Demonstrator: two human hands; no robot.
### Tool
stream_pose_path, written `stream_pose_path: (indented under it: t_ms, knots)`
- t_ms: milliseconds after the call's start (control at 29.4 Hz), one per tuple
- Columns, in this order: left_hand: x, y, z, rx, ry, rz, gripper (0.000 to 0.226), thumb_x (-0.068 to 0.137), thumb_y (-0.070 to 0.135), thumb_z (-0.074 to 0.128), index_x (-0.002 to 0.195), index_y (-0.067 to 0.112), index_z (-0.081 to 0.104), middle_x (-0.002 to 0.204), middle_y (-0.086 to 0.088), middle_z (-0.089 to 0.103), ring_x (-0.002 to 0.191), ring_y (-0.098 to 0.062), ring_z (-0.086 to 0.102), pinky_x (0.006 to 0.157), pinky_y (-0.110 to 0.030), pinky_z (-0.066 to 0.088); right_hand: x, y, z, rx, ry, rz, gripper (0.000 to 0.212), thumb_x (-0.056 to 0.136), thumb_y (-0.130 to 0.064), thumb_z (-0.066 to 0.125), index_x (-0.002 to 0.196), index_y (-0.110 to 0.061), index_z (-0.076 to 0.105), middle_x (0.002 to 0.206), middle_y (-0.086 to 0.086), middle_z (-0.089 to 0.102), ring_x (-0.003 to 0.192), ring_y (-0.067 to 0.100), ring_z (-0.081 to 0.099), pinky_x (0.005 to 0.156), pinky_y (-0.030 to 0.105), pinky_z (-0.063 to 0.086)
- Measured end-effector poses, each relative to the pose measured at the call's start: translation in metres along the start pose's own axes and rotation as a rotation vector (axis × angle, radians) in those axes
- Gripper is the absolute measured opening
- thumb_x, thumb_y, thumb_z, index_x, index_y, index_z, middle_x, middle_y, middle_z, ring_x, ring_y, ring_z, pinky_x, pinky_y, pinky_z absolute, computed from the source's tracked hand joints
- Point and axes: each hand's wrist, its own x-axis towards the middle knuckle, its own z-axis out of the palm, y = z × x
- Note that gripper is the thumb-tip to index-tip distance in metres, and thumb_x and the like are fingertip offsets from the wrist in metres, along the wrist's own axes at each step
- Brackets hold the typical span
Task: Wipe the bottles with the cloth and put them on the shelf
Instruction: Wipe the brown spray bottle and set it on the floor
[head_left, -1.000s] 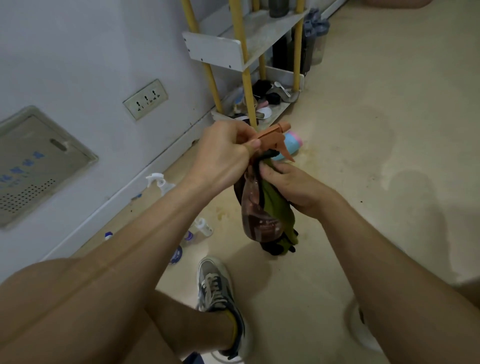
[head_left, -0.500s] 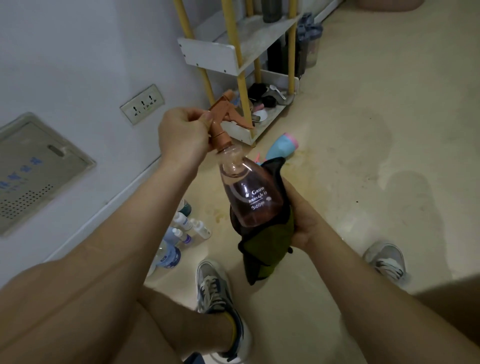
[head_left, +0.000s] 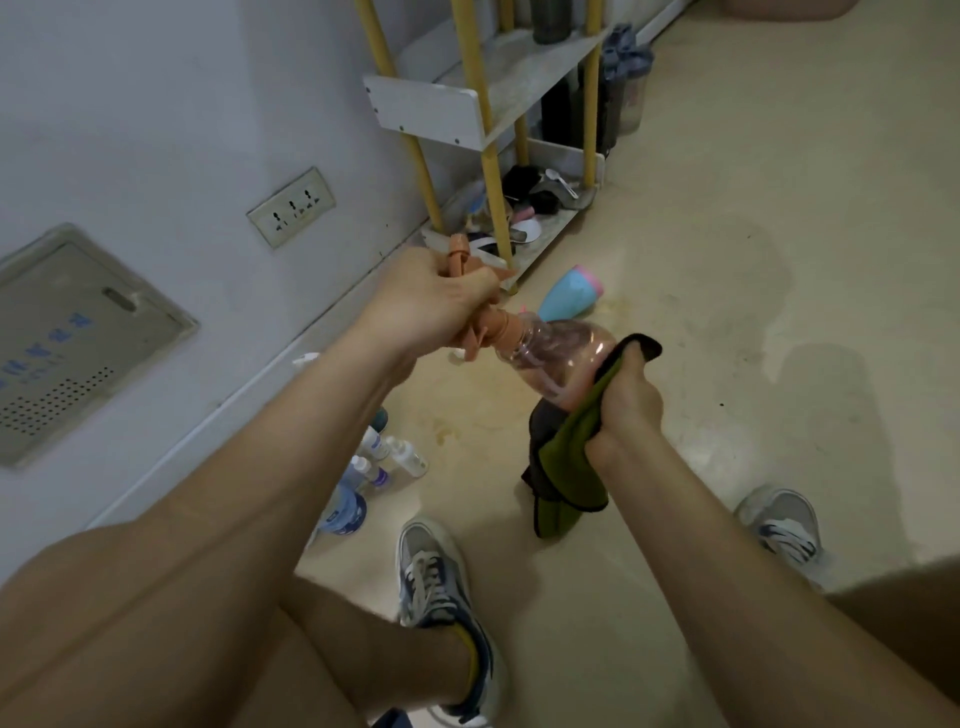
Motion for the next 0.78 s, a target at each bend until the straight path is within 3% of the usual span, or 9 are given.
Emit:
stream_pose_path:
  t_ms: [136, 204, 272, 374, 511, 647, 783]
  knots:
    - [-0.009, -0.020, 0.030, -0.084, -0.022, -0.093, 0.012, 0.081, 0.009, 0.071, 0.083, -0.001, 0.065, 0.079, -0.017, 0.072, 0.075, -0.031, 0.071, 0.081, -0.053, 0.058, -0.008, 0.004, 0.017, 0.212, -0.152, 0.105, 0.042, 0.091, -0.047, 0.065, 0.110, -0.010, 0.068, 0.109, 0.014, 0.073, 0.092, 0.030, 0.072, 0.083, 0.046, 0.059]
    - [-0.017, -0.030, 0.045, -0.083, -0.041, -0.131, 0.023, 0.066, 0.014, 0.078, 0.082, -0.001, 0.069, 0.080, -0.016, 0.073, 0.084, -0.034, 0.072, 0.079, -0.054, 0.058, -0.008, 0.004, 0.023, 0.194, -0.195, 0.134, 0.042, 0.089, -0.048, 0.067, 0.109, -0.010, 0.068, 0.106, 0.014, 0.074, 0.100, 0.032, 0.071, 0.087, 0.054, 0.056]
    - [-0.013, -0.036, 0.049, -0.042, -0.058, -0.105, 0.022, 0.070, 0.020, 0.079, 0.082, 0.003, 0.072, 0.079, -0.014, 0.074, 0.083, -0.032, 0.072, 0.078, -0.050, 0.059, -0.005, 0.007, 0.024, 0.150, -0.229, 0.135, 0.048, 0.088, -0.050, 0.066, 0.110, -0.008, 0.067, 0.103, 0.014, 0.074, 0.098, 0.035, 0.071, 0.086, 0.055, 0.056]
    - [-0.007, -0.039, 0.044, 0.111, -0.049, -0.003, 0.026, 0.087, 0.033, 0.070, 0.075, 0.010, 0.073, 0.069, 0.000, 0.073, 0.069, -0.014, 0.068, 0.067, -0.038, 0.057, -0.006, 0.014, 0.025, 0.082, -0.296, 0.119, 0.048, 0.090, -0.047, 0.065, 0.115, -0.006, 0.066, 0.101, 0.015, 0.075, 0.090, 0.033, 0.073, 0.080, 0.049, 0.059]
    - [-0.004, -0.046, 0.045, 0.125, 0.003, 0.017, 0.036, 0.089, 0.035, 0.066, 0.072, 0.004, 0.071, 0.071, -0.007, 0.073, 0.076, -0.019, 0.069, 0.076, -0.041, 0.057, -0.014, 0.015, 0.021, -0.018, -0.320, 0.093, 0.033, 0.094, -0.033, 0.066, 0.109, -0.003, 0.067, 0.088, 0.013, 0.075, 0.076, 0.025, 0.072, 0.063, 0.035, 0.058]
    - [-0.011, -0.053, 0.054, 0.270, -0.024, 0.065, 0.026, 0.085, 0.031, 0.065, 0.066, 0.016, 0.073, 0.075, -0.001, 0.073, 0.080, -0.017, 0.066, 0.074, -0.030, 0.055, -0.011, 0.018, 0.012, -0.058, -0.257, 0.072, 0.039, 0.091, -0.032, 0.069, 0.110, 0.001, 0.066, 0.081, 0.013, 0.073, 0.055, 0.020, 0.070, 0.050, 0.028, 0.056]
    - [-0.020, -0.048, 0.059, 0.373, -0.106, 0.155, 0.022, 0.083, 0.024, 0.068, 0.069, 0.008, 0.069, 0.061, -0.002, 0.064, 0.060, -0.012, 0.057, 0.058, -0.028, 0.047, -0.011, 0.013, 0.011, -0.062, -0.209, 0.071, 0.039, 0.091, -0.039, 0.067, 0.105, -0.003, 0.067, 0.082, 0.011, 0.071, 0.046, 0.016, 0.068, 0.039, 0.022, 0.049]
